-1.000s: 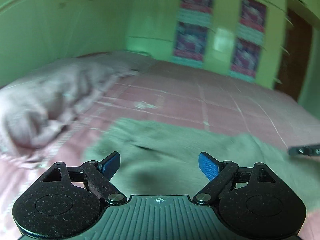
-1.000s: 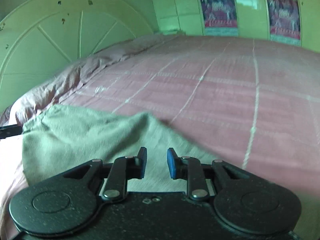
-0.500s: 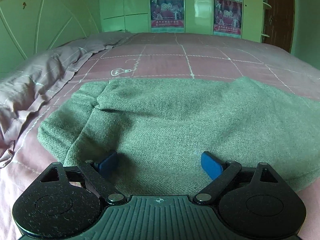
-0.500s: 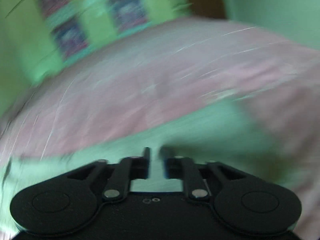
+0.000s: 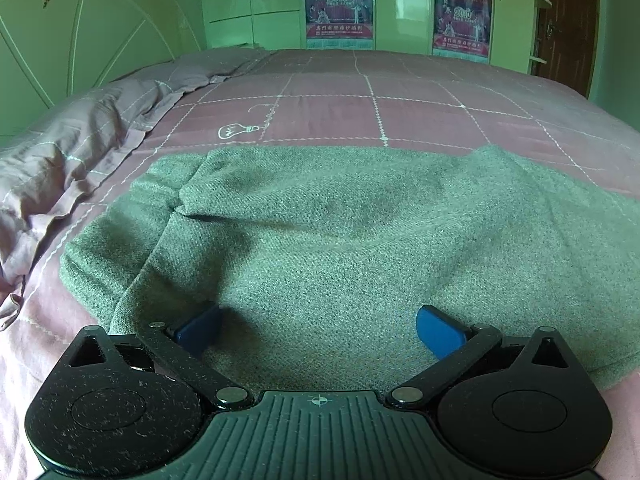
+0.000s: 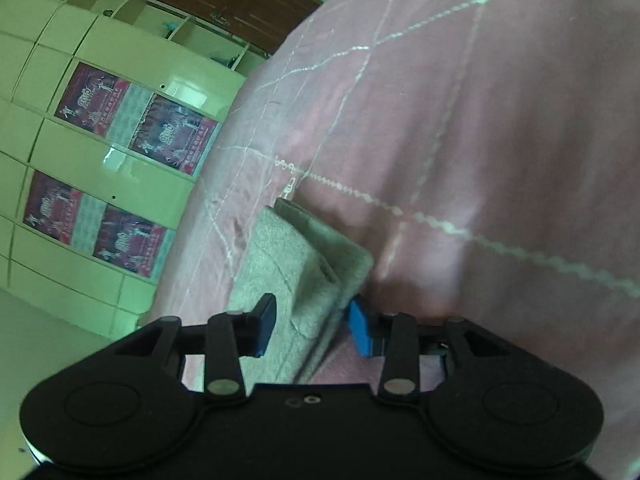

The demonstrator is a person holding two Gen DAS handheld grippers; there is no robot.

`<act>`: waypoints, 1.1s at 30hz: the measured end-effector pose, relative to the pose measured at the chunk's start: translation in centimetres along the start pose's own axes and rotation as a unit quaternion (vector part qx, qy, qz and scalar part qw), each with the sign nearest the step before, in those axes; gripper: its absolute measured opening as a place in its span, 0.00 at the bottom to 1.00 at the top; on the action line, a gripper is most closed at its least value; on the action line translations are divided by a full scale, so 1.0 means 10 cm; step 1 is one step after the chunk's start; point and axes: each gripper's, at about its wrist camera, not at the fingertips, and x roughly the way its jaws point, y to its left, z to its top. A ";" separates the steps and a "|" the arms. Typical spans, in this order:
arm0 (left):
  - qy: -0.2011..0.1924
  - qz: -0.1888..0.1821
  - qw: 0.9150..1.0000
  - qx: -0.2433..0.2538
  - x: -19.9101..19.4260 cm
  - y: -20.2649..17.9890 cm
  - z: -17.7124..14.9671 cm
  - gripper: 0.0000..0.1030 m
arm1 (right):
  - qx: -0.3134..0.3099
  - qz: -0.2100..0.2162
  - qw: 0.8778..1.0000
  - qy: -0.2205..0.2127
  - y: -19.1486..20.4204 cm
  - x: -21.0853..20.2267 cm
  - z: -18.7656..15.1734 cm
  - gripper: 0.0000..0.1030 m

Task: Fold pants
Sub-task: 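Grasp the sweatpants edge with the right gripper and fold it over, then open the right gripper and swing it away from the pants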

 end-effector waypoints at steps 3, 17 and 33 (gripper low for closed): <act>0.001 0.001 1.000 -0.001 -0.01 0.00 0.00 1.00 | -0.029 -0.012 0.999 0.008 0.11 -0.11 0.05 0.40; -0.009 -0.002 1.000 -0.004 -0.03 0.01 -0.04 1.00 | -0.078 -0.028 0.996 0.008 0.32 -0.28 0.07 0.02; -0.016 -0.002 1.000 -0.001 -0.04 0.00 -0.06 1.00 | -0.057 -0.031 0.996 -0.063 0.20 -0.58 0.06 0.21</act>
